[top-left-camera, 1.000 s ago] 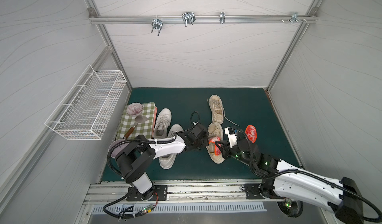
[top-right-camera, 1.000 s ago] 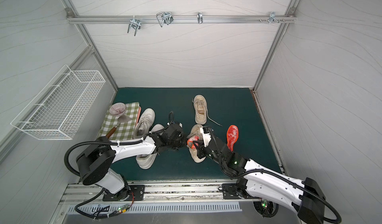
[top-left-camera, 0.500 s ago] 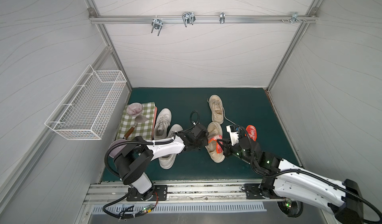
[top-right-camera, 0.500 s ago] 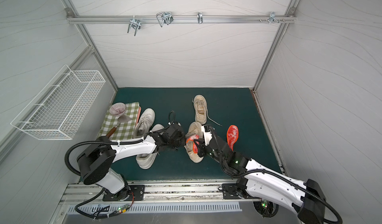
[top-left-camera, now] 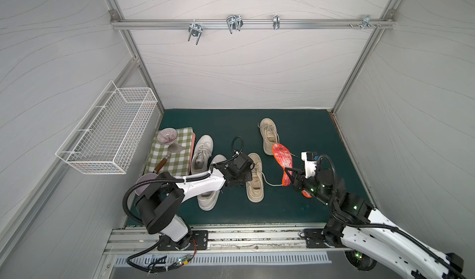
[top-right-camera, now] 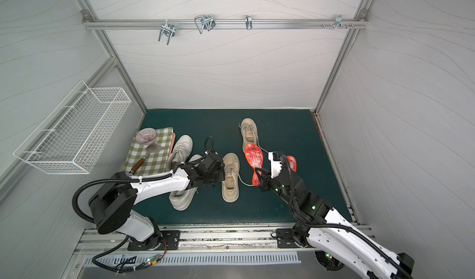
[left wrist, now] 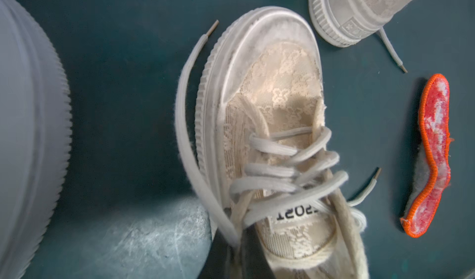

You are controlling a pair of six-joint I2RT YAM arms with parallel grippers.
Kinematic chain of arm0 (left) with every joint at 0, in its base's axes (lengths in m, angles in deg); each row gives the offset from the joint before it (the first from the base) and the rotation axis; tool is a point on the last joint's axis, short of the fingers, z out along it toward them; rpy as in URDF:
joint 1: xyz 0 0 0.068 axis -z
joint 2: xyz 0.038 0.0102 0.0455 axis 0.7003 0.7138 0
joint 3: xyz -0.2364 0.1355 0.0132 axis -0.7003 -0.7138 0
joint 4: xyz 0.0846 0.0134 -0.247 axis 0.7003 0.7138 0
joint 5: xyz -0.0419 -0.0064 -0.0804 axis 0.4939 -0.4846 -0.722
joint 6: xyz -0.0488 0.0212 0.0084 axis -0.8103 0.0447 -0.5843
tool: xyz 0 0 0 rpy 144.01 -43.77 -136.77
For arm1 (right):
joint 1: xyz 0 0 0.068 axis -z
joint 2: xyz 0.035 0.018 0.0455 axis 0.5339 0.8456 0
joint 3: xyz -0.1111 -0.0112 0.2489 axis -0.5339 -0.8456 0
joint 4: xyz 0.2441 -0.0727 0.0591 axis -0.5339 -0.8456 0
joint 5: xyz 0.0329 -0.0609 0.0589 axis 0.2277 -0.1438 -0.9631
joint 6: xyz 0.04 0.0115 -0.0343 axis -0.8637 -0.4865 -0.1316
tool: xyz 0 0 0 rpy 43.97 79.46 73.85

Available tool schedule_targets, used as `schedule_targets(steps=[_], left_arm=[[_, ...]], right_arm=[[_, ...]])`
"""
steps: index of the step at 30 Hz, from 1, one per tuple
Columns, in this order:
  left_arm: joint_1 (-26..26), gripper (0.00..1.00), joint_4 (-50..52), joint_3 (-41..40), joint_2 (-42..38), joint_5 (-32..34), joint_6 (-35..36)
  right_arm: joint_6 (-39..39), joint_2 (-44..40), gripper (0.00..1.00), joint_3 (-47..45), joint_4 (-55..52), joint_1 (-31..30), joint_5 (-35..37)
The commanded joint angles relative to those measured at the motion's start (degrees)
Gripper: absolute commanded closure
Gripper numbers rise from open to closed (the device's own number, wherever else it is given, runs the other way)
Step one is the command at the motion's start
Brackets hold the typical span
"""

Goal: Remove the insole from the shoe
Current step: Place the insole at the center of the board.

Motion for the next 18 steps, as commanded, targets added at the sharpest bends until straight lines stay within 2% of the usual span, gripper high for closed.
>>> schedule_targets(steps=[1,6,8,14,18], left_arm=[[-0.3,1.00,0.3,-1.7,-2.5,1.6,1.7],[-0.3,1.00,-1.9,-3.9,-4.2,0.7,1.9],[-0.3,1.00,-2.2,-4.4,-4.7,0.9,2.2],[-0.3,1.00,-2.6,-5.0,-6.1,1.3,2.8],[-0.3,1.00,-2.9,-5.5,-6.5,1.3,2.7]], right_arm=[[-1.1,0.8,1.00,1.6,-6.6,3.1,-2.0],[-0.5,5.4,1.00,5.8,-12.5,9.8,-1.6],[0.1,9.2,1.00,8.5,-15.6,14.8,-2.1],[2.4,21.5,1.00,13.6,-15.8,28.9,-12.3],[2.5,29.8,1.00,16.6,-16.1,31.5,-13.4]])
